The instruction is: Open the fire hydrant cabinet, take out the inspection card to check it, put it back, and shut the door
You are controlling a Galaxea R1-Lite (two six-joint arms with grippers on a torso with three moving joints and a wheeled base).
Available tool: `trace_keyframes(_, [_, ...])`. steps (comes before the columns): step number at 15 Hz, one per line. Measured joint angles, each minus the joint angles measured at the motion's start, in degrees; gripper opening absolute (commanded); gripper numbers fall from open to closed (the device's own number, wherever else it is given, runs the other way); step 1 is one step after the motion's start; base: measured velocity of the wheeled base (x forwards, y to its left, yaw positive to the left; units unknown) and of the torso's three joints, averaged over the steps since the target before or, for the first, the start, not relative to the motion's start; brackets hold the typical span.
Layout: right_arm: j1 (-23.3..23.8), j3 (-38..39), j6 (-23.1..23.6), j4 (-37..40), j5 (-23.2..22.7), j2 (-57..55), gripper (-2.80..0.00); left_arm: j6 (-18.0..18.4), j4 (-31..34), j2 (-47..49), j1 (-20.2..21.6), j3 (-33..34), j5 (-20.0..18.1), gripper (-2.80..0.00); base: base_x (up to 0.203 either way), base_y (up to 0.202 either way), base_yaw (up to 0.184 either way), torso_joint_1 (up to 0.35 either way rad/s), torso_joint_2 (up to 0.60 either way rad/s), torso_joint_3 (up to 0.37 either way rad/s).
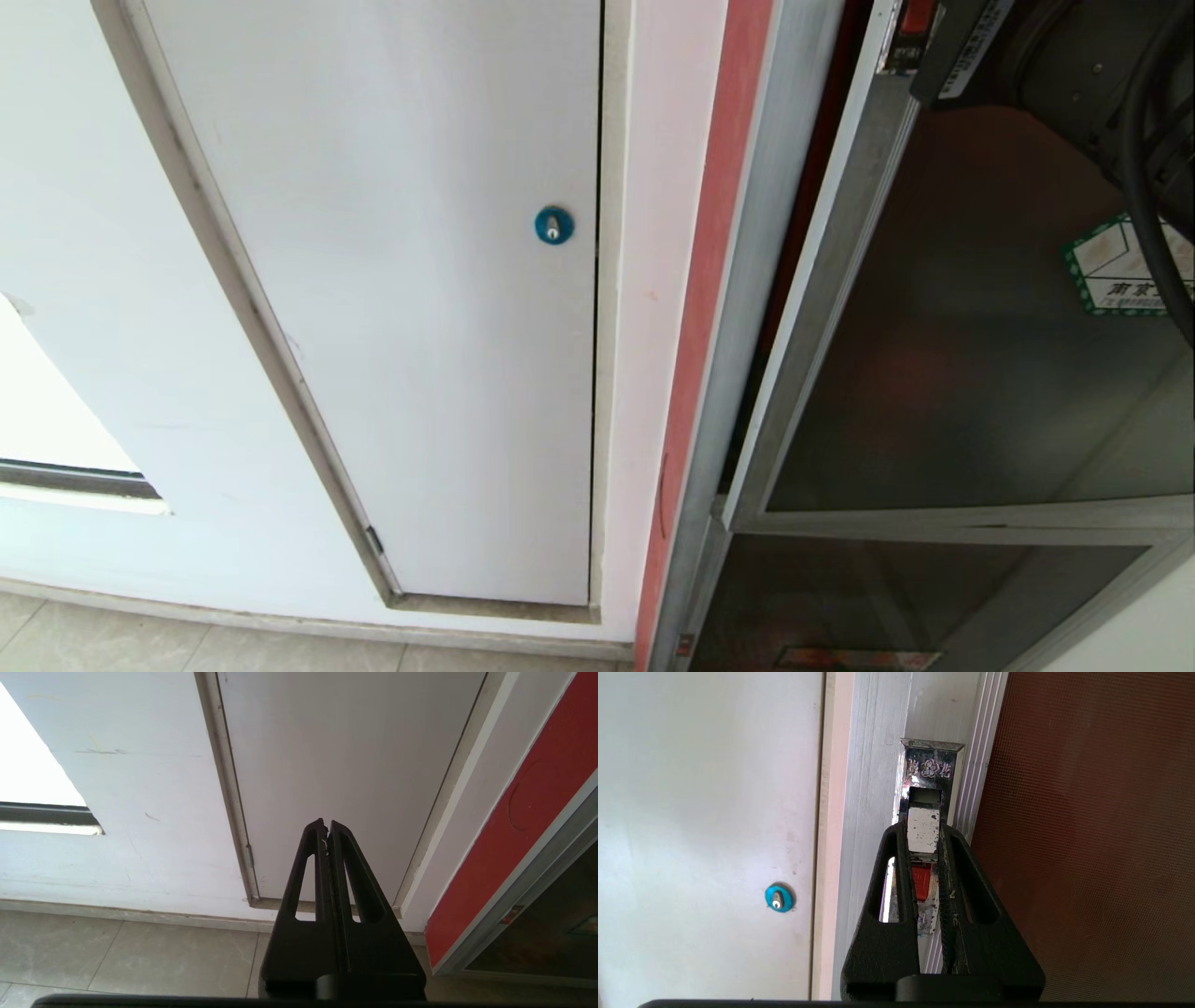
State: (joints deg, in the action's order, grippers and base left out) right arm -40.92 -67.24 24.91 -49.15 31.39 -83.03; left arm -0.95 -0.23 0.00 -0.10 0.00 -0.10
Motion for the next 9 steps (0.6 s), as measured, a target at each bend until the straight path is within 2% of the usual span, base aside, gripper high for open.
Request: trace_keyframes(9, [0.0,3.62,-0.02,0.19,0.12,1.16,-2.8,0.01,0.0,0.0,0.0,0.0,0.05,-2.8,0.0,0.0,0.0,0.0,0.0,0.0])
